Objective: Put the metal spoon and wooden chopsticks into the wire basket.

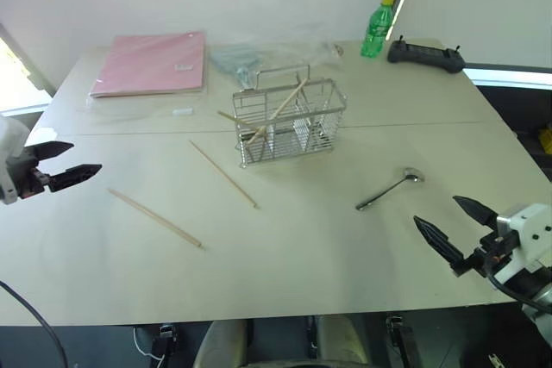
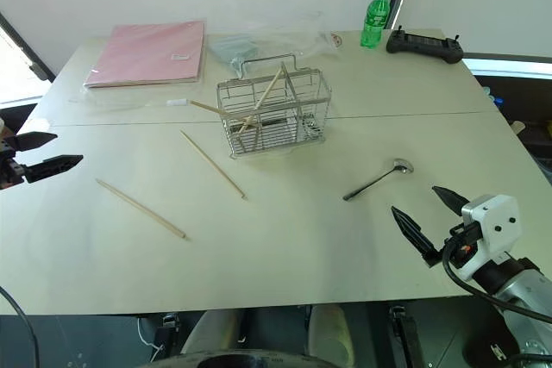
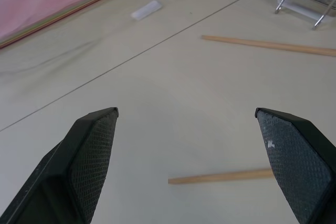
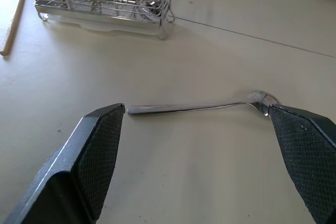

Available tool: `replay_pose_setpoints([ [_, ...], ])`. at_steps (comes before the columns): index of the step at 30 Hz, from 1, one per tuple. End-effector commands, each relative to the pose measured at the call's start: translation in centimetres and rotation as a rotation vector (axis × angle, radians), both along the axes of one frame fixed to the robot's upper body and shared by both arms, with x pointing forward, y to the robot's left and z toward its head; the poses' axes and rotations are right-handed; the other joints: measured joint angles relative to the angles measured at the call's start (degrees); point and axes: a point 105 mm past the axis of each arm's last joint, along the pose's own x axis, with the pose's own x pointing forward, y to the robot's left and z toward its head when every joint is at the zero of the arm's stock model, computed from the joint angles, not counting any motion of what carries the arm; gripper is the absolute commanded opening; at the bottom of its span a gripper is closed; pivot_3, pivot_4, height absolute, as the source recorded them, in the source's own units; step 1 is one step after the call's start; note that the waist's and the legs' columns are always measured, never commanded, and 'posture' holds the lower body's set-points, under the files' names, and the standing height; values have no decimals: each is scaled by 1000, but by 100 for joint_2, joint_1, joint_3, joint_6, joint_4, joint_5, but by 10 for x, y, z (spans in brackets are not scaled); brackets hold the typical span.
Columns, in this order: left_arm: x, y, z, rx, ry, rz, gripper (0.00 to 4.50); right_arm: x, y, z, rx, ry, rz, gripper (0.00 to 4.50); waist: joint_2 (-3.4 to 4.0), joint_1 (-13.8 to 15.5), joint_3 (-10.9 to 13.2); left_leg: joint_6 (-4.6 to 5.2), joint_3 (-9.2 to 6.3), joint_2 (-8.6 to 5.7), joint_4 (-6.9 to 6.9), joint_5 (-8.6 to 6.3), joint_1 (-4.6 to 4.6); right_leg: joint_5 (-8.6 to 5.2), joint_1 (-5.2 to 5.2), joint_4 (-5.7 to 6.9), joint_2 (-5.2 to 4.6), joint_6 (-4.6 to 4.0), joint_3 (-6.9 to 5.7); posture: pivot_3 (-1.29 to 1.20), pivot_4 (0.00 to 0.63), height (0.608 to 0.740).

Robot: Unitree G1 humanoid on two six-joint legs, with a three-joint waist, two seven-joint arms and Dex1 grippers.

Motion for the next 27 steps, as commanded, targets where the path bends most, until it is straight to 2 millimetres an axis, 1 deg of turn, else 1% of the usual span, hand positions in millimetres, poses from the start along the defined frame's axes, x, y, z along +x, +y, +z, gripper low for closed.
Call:
replay_pose_setpoints([
  [1,5,-5,14,27,-50,-20,4419,-1,5,11,-16,-41,12,4500,0,0,0,0,1,0,0,0,1,0,0,1,0,0,0,0,150,709],
  [7,7,-11,16,15,-56,-28,4419,0,6,11,-14,-45,9,4500,-2,-1,-1,0,13,0,1,0,2,0,0,4,1,0,0,0,150,709],
  [19,8,-15,19,21,-66,-33,4419,0,5,12,-17,-47,8,4500,-2,-1,-1,0,23,0,2,0,3,-1,0,11,0,1,1,0,150,709],
  [24,10,-26,21,21,-75,-68,4419,0,5,11,-19,-43,6,4500,-1,1,-1,0,23,0,3,0,4,-1,-1,15,0,1,1,0,150,709],
  [27,12,-43,28,-16,-98,-114,4419,2,3,11,-28,-43,5,4500,-3,4,-1,0,22,0,4,0,4,-1,0,17,0,1,1,0,150,709],
])
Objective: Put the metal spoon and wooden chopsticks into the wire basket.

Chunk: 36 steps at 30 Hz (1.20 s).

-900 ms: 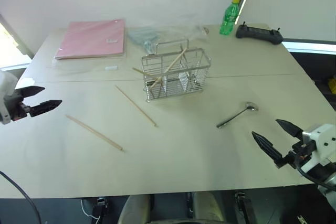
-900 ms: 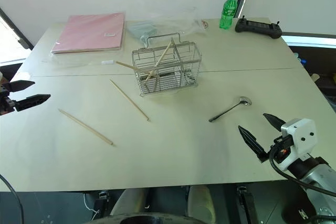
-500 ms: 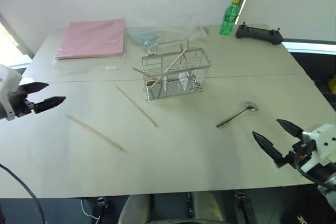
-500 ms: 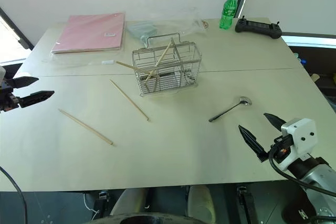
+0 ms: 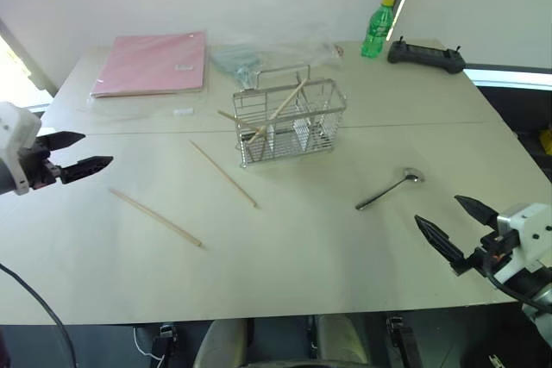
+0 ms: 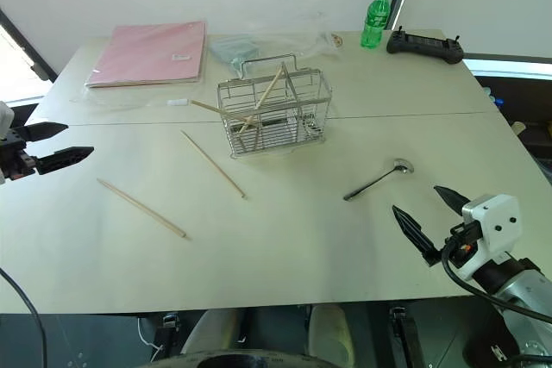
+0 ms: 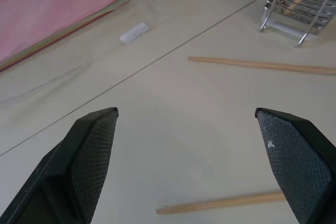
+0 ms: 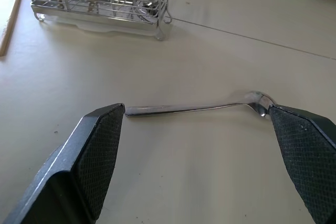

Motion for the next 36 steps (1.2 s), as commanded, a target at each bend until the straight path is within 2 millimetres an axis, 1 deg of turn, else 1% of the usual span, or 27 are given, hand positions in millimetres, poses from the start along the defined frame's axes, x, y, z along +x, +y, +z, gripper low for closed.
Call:
replay_pose_setpoints([
  [1,1,-27,19,-28,-55,-89,4419,2,2,11,-28,-38,13,4500,0,-2,0,0,0,0,1,0,0,0,0,0,0,0,0,0,150,709],
  [3,-3,-45,19,-41,-47,-158,4419,4,0,14,-29,-47,4,4500,-1,-5,0,0,0,0,2,0,0,0,0,1,-1,0,1,0,150,709],
  [7,-17,-102,17,-74,-9,-373,4419,3,-4,15,-52,-41,-6,4500,1,-1,1,0,-1,0,1,0,0,1,0,2,-1,-2,4,0,150,709],
  [11,-32,-151,13,-83,29,-568,4419,9,-11,13,-108,-25,-10,4500,0,-7,1,0,9,-1,4,0,1,1,1,3,-1,-2,7,0,150,709],
  [13,-36,-170,11,-89,38,-641,4419,16,-18,14,-133,-24,-13,4500,-1,-8,2,1,14,-1,6,1,5,1,3,6,1,-2,10,0,150,709],
  [16,-35,-189,11,-122,42,-689,4419,29,-28,16,-193,-26,-10,4500,-1,-9,2,2,24,-1,15,1,10,0,8,13,2,0,12,0,150,709],
  [18,-31,-200,9,-135,36,-705,4419,40,-37,15,-297,-22,-8,4500,-1,-10,2,2,25,-2,15,1,11,1,8,14,4,-2,12,0,150,709],
  [20,-29,-208,8,-136,17,-722,4419,55,-48,11,-512,-6,12,4500,1,-20,3,3,35,-6,19,2,10,1,8,13,4,-3,15,0,150,709],
  [22,-26,-212,12,-155,-1,-722,4419,63,-53,6,-695,6,76,4500,1,-20,6,3,54,-11,20,1,10,2,5,12,3,-3,22,0,150,709],
  [23,-26,-214,14,-163,-7,-721,4419,66,-52,4,-742,7,115,4500,-1,-19,8,3,59,-12,20,1,9,2,3,12,3,-3,24,0,150,709],
  [26,-26,-216,16,-172,-16,-721,4419,73,-48,1,-829,5,213,4500,-3,-24,9,7,65,-7,19,-1,10,1,3,13,7,-2,24,0,150,709],
  [28,-30,-218,15,-175,-14,-729,4419,77,-40,-3,-895,15,335,4500,1,-41,11,7,70,-6,20,-1,11,2,4,13,7,-2,25,0,150,709],
  [30,-33,-218,14,-165,-11,-739,4419,80,-33,-3,-943,36,457,4500,2,-65,12,7,77,-6,28,-1,11,2,5,14,6,-1,30,0,150,709],
  [34,-35,-218,18,-172,-19,-741,4419,96,-21,11,-968,84,631,4500,0,-145,19,8,77,-2,45,-1,11,3,11,18,6,0,31,0,150,709],
  [36,-34,-219,21,-179,-29,-735,4419,104,-14,14,-956,135,706,4500,-2,-164,21,8,75,-1,46,-1,12,3,12,20,6,0,31,0,150,709],
])
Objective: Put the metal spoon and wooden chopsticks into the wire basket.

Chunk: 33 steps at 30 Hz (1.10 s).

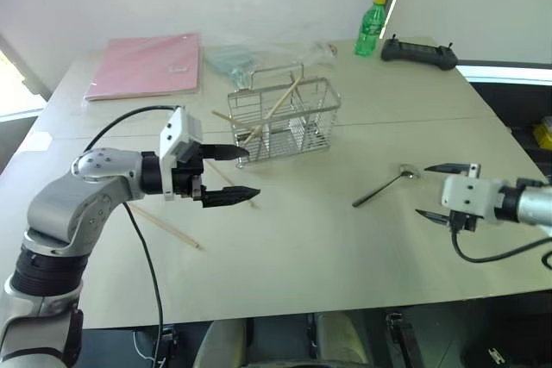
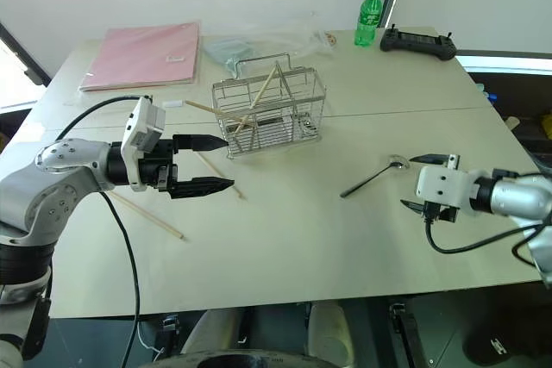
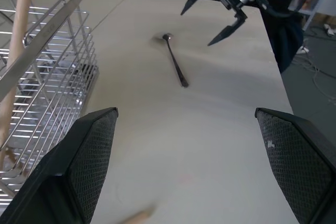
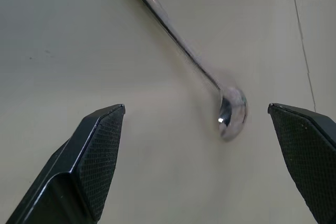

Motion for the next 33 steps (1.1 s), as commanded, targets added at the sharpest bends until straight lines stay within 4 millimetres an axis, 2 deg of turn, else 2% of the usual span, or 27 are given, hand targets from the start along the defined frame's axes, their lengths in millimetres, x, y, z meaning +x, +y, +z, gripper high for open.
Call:
replay_pose_setpoints([
  [1,-4,-2,15,-26,-57,-6,4419,7,9,8,-16,133,77,4500,1,-18,1,0,0,-1,-1,0,0,0,0,0,1,0,0,0,150,709],
  [6,-9,-3,15,-28,-58,0,4419,23,15,14,-57,314,139,4500,1,-17,6,4,1,0,-6,-2,-2,0,-4,-4,4,2,0,0,150,709],
  [11,-17,-3,13,-20,-51,9,4419,44,16,10,-136,393,151,4500,4,-15,11,2,3,-4,-2,-2,-3,2,-5,-2,2,2,0,0,150,709],
  [15,-25,-2,14,-11,-42,10,4419,51,13,5,-198,445,160,4500,4,-22,12,1,4,-5,-3,-2,-2,2,-6,1,3,3,1,0,150,709],
  [26,-32,0,16,-16,-30,54,4419,67,26,-12,-261,405,179,4500,5,-39,13,-7,3,-7,-3,2,1,6,-7,8,5,7,4,0,150,709],
  [33,-34,0,19,2,-28,22,4419,77,31,-16,-287,335,166,4500,5,-43,12,-9,3,-7,-3,3,2,5,-7,9,7,5,5,0,150,709],
])
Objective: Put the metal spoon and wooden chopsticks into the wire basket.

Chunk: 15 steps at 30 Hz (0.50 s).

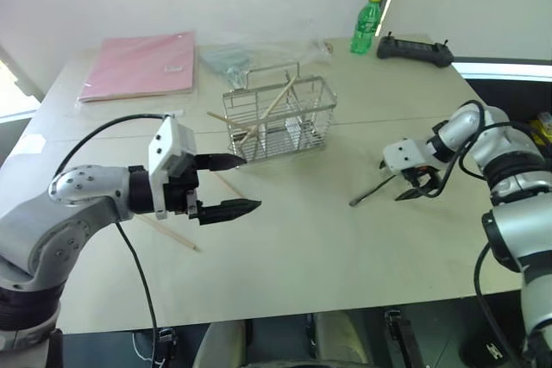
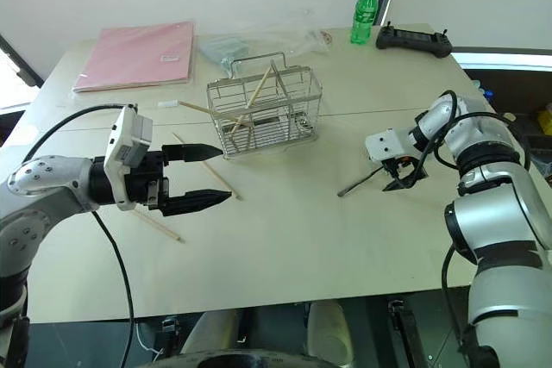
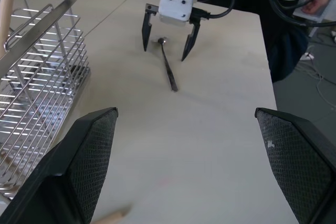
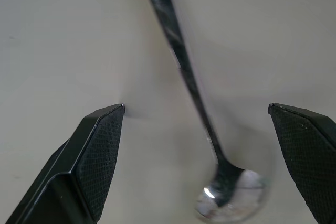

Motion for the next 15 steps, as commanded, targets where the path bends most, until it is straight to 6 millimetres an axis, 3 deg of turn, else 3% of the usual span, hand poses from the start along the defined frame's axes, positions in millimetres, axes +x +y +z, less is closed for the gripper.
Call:
replay_pose_setpoints([
  [1,-5,1,10,16,-41,-36,4471,7,2,8,-4,-58,6,4247,0,-2,0,0,0,0,0,0,0,0,0,0,0,0,0,0,150,709],
  [3,-7,1,10,24,-40,-48,4500,6,1,7,-8,-59,8,3667,-1,-4,0,0,1,0,0,0,1,0,2,0,1,-1,1,0,150,709],
  [10,-6,-1,12,27,-48,-67,4500,0,-1,3,21,-25,11,27,0,-5,-1,0,1,0,0,0,1,5,1,1,2,9,2,0,150,709],
  [15,-3,-2,15,24,-56,-73,4500,0,2,4,55,-26,12,27,0,-1,-1,0,0,0,0,0,3,6,4,1,4,11,2,0,150,709],
])
